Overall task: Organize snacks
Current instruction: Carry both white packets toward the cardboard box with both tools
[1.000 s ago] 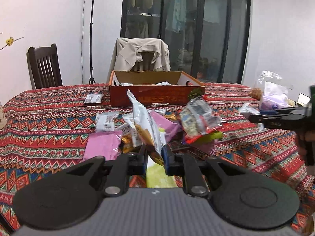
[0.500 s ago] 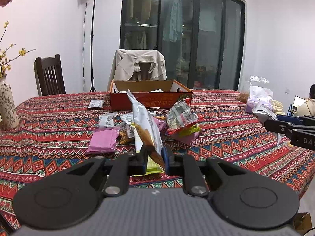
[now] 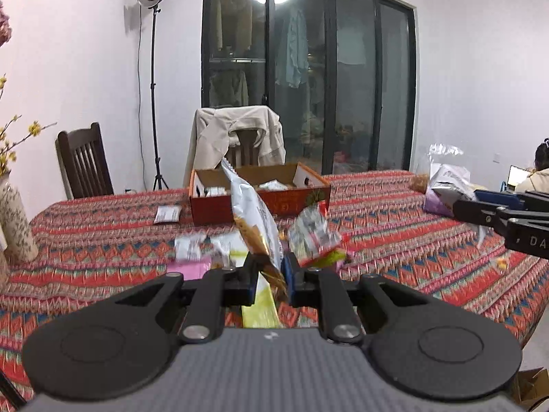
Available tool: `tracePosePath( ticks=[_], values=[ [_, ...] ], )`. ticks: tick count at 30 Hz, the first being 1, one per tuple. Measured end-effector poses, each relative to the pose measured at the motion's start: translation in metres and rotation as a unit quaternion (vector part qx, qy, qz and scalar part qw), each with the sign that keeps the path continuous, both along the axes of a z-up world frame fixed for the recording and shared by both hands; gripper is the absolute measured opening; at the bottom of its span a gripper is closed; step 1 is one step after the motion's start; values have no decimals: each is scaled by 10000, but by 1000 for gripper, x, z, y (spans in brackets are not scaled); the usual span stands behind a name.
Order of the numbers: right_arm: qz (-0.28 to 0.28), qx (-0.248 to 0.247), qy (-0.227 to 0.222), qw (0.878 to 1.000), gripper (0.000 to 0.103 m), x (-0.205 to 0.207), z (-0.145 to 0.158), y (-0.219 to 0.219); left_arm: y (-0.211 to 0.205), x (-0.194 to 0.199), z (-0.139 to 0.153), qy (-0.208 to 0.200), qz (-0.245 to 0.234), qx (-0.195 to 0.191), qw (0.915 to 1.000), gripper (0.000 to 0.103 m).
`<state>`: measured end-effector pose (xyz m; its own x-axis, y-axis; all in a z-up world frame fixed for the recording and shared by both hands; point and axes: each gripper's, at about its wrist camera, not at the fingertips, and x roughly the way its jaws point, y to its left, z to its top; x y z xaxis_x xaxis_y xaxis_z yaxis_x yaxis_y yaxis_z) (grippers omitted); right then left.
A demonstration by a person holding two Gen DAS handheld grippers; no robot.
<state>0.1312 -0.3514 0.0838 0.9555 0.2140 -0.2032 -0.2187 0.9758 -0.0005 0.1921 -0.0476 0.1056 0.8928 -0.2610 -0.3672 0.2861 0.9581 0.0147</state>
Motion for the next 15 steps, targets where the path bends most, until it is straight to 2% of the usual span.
tracePosePath(
  ticks=[5, 8, 15],
  values=[
    [214, 99, 0, 9997, 42, 40, 22, -4, 10, 46, 22, 391, -330, -365, 9980, 16],
    [417, 293, 146, 9986, 42, 76, 39, -11, 15, 79, 36, 525, -323, -415, 9972, 16],
    [491, 473, 279, 9973, 42, 169, 78, -31, 22, 162, 64, 629, -351, -421, 9965, 16]
  ],
)
